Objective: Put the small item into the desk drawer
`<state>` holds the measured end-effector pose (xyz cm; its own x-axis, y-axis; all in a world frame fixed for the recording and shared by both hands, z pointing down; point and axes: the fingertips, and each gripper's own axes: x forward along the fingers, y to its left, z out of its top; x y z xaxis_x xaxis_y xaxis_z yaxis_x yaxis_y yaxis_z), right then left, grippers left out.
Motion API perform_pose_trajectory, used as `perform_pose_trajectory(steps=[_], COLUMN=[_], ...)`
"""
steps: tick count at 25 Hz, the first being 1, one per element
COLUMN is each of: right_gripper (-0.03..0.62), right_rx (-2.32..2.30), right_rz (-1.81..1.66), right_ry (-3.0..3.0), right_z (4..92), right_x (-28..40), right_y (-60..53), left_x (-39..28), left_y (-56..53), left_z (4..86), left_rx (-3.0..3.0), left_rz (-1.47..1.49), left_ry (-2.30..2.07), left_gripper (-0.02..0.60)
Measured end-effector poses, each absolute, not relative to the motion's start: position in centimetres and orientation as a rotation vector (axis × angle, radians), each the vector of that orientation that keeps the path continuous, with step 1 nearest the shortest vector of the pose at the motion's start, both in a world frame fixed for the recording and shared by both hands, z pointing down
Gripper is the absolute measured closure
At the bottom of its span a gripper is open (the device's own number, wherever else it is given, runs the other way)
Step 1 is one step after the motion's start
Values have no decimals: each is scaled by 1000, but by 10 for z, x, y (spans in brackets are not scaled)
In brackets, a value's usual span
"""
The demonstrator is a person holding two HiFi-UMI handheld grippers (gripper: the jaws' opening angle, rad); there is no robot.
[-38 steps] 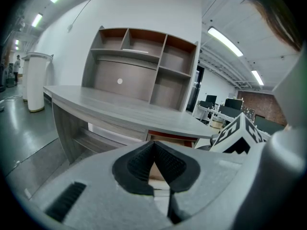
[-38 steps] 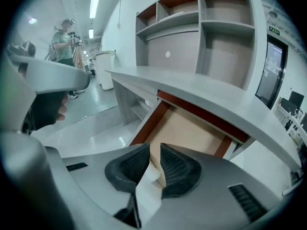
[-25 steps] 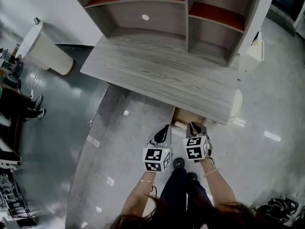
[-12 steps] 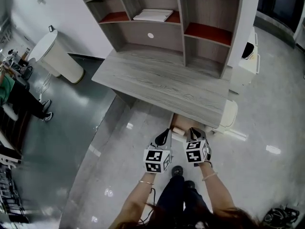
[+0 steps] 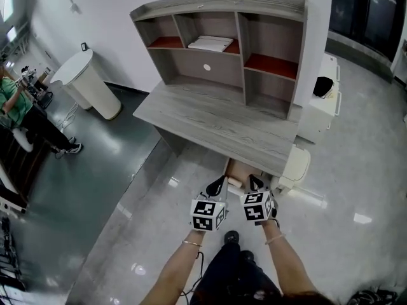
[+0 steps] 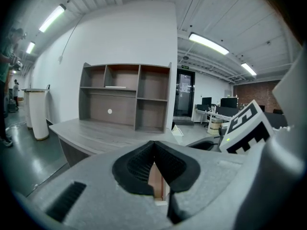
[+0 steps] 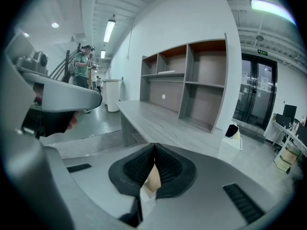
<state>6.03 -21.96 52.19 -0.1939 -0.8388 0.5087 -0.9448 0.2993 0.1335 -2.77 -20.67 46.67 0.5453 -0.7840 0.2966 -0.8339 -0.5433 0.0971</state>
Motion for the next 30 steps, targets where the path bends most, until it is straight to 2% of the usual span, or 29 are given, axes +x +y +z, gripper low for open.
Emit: perform_pose_trajectory(steps=[20, 30], right_gripper=[592, 592], right_rx=[1673, 1684], right_rz=[-7, -44], right_ry=[-2291, -2354], right_z=[379, 327], right_x=[69, 65], right_y=[-166, -149], left_x=[-9, -9], left_y=[-159, -145], left_z=[360, 313], left_rx=[2635, 2685], left_rz=[241, 171], left_ry=[-1422, -1453], left_gripper=[566, 566])
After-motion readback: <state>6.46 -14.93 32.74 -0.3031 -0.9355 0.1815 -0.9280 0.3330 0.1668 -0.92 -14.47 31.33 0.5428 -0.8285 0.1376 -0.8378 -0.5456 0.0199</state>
